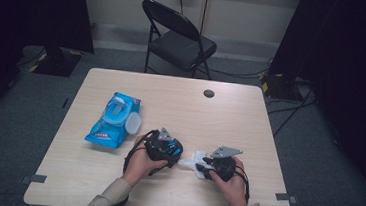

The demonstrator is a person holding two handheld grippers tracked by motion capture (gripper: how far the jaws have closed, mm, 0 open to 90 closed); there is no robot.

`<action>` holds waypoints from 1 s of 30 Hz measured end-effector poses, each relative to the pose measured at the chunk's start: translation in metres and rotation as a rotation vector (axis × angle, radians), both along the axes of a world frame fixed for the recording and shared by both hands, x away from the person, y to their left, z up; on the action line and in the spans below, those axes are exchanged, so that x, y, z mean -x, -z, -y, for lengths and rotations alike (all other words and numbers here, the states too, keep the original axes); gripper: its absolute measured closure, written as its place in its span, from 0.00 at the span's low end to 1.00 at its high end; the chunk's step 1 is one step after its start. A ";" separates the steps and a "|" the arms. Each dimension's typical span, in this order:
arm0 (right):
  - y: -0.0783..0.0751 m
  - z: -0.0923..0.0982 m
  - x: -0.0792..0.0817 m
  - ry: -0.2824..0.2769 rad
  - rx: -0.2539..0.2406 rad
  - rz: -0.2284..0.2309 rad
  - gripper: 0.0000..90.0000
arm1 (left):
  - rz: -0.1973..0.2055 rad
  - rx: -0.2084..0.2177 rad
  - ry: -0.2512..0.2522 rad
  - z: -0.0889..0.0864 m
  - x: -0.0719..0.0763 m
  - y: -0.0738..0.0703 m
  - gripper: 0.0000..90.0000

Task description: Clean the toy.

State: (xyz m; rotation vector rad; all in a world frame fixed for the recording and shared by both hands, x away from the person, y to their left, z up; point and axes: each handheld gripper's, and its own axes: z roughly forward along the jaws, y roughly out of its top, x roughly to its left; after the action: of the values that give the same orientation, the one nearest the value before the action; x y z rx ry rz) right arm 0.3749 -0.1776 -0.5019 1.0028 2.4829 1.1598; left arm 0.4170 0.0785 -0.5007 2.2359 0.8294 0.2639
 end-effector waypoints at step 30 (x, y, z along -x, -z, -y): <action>-0.011 0.003 -0.013 0.139 -0.184 -0.061 0.94 | 0.021 -0.023 0.009 0.002 0.001 -0.001 0.28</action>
State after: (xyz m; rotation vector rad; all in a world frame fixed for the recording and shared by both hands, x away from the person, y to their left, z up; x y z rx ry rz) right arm 0.3877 -0.1805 -0.4904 1.2553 2.3402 1.3498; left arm 0.4163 0.0769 -0.4995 2.2536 0.8088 0.2933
